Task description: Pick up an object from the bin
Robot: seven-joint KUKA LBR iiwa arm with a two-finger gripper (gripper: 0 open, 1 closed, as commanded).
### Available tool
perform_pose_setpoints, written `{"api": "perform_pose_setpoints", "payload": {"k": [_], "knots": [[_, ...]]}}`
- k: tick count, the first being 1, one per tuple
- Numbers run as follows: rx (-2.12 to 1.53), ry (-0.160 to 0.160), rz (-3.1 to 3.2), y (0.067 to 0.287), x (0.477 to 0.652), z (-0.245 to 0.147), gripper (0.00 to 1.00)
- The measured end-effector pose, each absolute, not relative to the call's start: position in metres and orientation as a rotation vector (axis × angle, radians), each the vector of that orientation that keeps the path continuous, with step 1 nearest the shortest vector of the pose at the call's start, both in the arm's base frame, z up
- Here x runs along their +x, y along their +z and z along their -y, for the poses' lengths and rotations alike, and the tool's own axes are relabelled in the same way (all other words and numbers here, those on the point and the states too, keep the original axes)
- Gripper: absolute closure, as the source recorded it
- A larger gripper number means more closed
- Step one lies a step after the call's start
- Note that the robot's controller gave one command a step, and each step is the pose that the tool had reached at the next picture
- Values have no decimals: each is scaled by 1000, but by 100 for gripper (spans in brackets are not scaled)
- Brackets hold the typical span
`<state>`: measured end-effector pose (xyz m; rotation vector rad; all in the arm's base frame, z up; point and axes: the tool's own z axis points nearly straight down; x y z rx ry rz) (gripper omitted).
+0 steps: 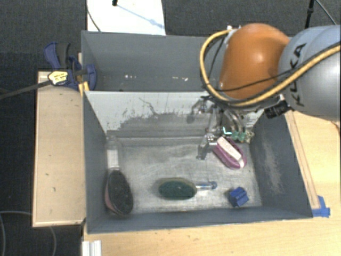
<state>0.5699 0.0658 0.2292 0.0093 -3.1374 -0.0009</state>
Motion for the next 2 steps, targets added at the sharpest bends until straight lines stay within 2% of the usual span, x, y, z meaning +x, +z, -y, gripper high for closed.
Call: {"api": "perform_pose_setpoints", "payload": {"k": [1, 2], "knots": [[-99, 1, 3131, 94, 493, -92, 0], [-128, -3, 3145, 71, 487, -94, 0]]}}
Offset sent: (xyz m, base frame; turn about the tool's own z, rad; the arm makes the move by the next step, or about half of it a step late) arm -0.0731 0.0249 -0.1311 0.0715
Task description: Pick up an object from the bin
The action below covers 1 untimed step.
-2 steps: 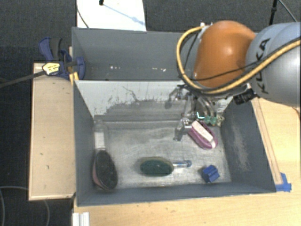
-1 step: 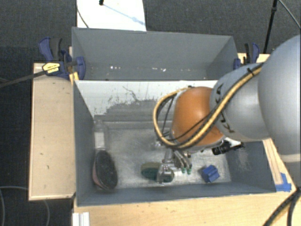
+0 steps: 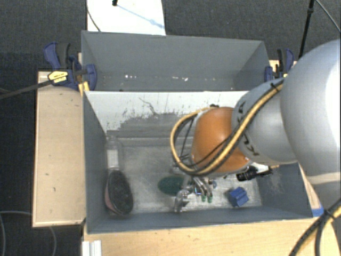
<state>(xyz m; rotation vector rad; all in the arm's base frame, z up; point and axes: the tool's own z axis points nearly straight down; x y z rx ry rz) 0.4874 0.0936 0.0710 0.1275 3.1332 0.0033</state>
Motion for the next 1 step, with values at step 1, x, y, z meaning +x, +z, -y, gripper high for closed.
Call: {"api": "perform_pose_setpoints", "payload": {"k": [1], "knots": [[138, 7, -3126, 74, 490, -94, 100]]}}
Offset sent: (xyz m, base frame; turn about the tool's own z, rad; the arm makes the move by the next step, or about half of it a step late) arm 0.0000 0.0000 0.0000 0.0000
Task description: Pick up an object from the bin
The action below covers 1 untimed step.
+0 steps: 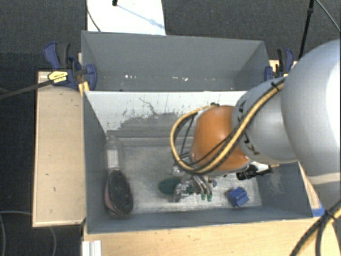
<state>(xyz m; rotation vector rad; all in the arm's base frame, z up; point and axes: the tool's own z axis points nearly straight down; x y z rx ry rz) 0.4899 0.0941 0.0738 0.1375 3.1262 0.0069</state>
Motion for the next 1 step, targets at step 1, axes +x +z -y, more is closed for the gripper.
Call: {"api": "perform_pose_setpoints", "payload": {"k": [1], "knots": [[27, 3, -3143, 74, 526, -95, 100]]}}
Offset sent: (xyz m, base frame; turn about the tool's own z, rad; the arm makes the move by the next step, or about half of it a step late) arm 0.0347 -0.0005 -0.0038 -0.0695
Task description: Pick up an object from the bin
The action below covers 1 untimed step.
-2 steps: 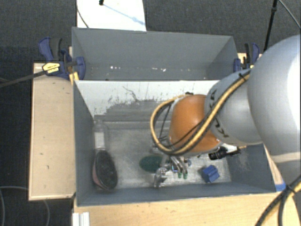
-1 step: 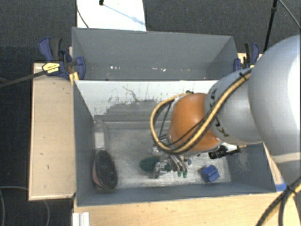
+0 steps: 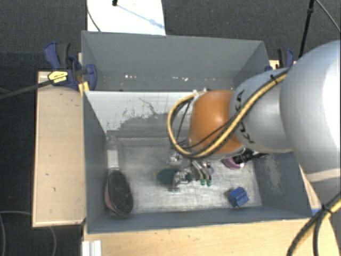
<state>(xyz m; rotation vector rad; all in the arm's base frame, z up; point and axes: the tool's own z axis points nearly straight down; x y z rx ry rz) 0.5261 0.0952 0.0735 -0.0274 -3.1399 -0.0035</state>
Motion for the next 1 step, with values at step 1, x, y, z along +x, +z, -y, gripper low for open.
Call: {"api": "perform_pose_setpoints", "payload": {"k": [1], "knots": [[108, -2, 3150, 210, 534, -90, 100]]}}
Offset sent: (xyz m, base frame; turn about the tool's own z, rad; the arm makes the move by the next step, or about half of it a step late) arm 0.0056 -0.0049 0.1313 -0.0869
